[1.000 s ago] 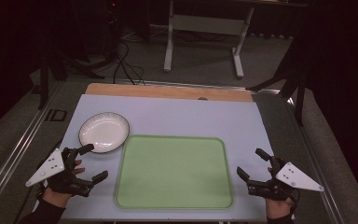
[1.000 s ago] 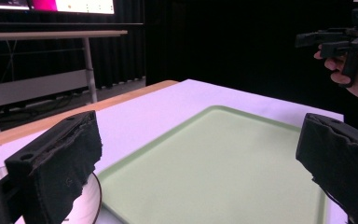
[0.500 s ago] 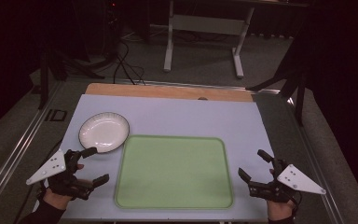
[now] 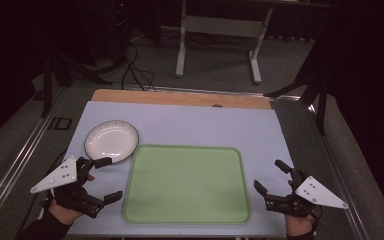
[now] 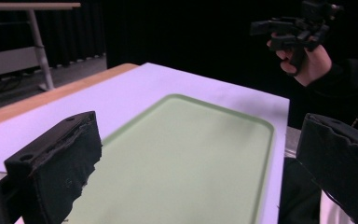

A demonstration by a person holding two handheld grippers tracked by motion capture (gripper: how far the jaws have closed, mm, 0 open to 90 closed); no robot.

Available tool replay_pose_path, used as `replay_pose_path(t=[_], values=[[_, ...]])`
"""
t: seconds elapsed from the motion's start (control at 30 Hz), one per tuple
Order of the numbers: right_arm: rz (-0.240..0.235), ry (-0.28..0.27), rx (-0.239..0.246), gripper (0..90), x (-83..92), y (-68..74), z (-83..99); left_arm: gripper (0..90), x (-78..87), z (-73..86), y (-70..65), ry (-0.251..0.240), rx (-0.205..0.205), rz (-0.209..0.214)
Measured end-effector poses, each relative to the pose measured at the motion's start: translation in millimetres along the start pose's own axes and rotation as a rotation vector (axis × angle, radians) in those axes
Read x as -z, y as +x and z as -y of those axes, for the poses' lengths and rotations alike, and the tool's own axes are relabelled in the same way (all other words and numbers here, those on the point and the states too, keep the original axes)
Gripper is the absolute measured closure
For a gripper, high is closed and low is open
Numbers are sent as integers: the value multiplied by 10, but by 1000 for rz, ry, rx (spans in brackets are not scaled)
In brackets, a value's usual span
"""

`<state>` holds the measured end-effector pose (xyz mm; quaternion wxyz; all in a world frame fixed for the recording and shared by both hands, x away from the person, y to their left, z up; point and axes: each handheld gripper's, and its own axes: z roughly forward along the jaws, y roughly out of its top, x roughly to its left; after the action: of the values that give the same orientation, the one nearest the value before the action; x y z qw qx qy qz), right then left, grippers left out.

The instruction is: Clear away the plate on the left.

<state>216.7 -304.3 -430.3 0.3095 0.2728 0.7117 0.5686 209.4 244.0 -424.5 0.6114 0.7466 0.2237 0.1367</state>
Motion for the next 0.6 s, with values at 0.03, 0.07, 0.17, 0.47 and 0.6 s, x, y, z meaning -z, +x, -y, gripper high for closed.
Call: replay_pose_path(t=[0.03,0.07,0.17,0.47,0.6], values=[[-1,-2,1,112,-1,0,-3,2,1,-24,11,0,-3,8],[-2,-5,5,112,-3,2,-9,2,1,-67,24,3,-11,3],[-7,-7,5,112,-7,11,-14,3,7,-161,56,7,-24,3],[-10,-8,7,112,-15,30,-26,3,19,-352,185,33,-37,-11],[-6,-13,10,112,-10,33,-31,4,32,-398,267,40,-37,-36]])
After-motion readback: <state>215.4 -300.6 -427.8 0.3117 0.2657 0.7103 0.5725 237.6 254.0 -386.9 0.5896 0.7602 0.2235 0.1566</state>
